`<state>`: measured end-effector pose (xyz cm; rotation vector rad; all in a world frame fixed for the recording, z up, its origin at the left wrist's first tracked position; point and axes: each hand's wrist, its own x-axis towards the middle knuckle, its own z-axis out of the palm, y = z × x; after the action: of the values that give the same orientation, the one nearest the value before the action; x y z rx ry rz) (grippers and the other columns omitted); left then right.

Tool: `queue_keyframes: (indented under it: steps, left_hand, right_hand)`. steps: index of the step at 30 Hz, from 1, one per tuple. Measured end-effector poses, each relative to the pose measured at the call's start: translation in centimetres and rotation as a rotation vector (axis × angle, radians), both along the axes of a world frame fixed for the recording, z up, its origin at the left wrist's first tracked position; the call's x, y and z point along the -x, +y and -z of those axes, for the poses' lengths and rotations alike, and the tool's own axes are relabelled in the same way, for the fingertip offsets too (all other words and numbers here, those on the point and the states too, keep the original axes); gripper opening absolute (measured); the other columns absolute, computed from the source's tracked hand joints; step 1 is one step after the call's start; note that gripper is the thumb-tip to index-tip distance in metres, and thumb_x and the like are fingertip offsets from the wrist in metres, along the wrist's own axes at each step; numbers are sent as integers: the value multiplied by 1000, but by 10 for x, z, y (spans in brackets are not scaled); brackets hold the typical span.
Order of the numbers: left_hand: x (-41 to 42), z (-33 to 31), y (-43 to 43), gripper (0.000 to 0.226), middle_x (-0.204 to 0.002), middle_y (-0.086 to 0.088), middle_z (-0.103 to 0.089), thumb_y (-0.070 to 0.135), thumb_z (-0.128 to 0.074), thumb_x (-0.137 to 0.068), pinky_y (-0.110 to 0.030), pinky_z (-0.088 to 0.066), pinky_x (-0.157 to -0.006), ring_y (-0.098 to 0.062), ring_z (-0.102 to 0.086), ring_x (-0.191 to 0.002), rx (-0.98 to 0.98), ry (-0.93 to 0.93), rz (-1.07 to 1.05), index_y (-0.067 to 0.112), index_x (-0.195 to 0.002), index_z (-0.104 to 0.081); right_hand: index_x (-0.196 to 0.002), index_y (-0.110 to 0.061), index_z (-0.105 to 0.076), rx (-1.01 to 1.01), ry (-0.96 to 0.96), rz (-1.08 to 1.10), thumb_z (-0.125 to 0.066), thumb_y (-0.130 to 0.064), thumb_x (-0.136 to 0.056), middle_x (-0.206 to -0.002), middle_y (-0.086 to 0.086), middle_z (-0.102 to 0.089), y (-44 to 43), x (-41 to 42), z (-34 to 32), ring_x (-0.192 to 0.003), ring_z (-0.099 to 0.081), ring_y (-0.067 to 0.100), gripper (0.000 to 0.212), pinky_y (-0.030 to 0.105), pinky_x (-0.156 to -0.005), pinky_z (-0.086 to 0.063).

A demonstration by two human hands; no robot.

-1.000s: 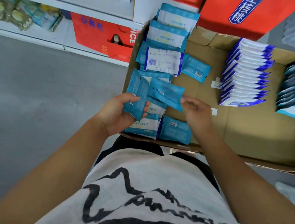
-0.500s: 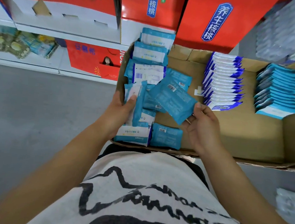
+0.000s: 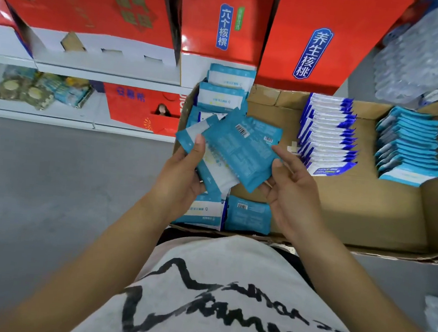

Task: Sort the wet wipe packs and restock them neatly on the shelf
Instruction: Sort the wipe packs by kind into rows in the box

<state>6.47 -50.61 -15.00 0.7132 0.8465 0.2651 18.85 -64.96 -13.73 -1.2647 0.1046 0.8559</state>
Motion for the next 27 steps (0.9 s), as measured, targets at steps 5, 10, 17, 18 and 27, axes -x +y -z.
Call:
queue_keyframes:
  steps: [5,10,17,18,27]
  left_hand:
    - [-4,-3,-4,44,-133,-1,-70,38,-58,-102,-49,-58,-95,-22,-68,-122,-4,24,-10,22,-142,-56]
    - [-4,-4,0,60,-137,-2,-68,56,-58,-93,-50,-56,-99,-23,-66,-125,44,20,48,26,-145,-55]
    - [-3,1,1,44,-131,-13,-70,36,-54,-105,-44,-62,-88,-30,-70,-117,39,51,-18,12,-142,-53]
    - [0,3,2,43,-132,-12,-69,31,-54,-106,-45,-62,-87,-30,-69,-119,29,56,-29,13,-145,-51]
    - [4,1,-7,57,-122,-8,-75,40,-70,-85,-46,-62,-88,-26,-72,-114,-41,110,-13,13,-133,-59]
  right_hand:
    - [-124,-12,-64,62,-201,-86,-55,0,-99,-112,-1,-75,6,12,-6,-110,-70,18,29,38,-90,-59]
    - [-121,-20,-68,192,-739,-185,-58,-4,-99,-119,-4,-72,4,3,-12,-112,-66,7,28,24,-96,-53]
    - [-138,-22,-59,185,-927,-757,-60,-12,-100,-141,-9,-58,-2,20,4,-129,-53,-1,40,20,-107,-44]
    - [-138,-23,-60,177,-865,-770,-60,-14,-99,-139,-9,-60,-2,20,2,-128,-54,-2,39,19,-105,-45]
    - [-121,-24,-64,396,-616,-441,-78,-33,-85,-115,-14,-66,13,12,-1,-107,-62,2,40,20,-88,-53]
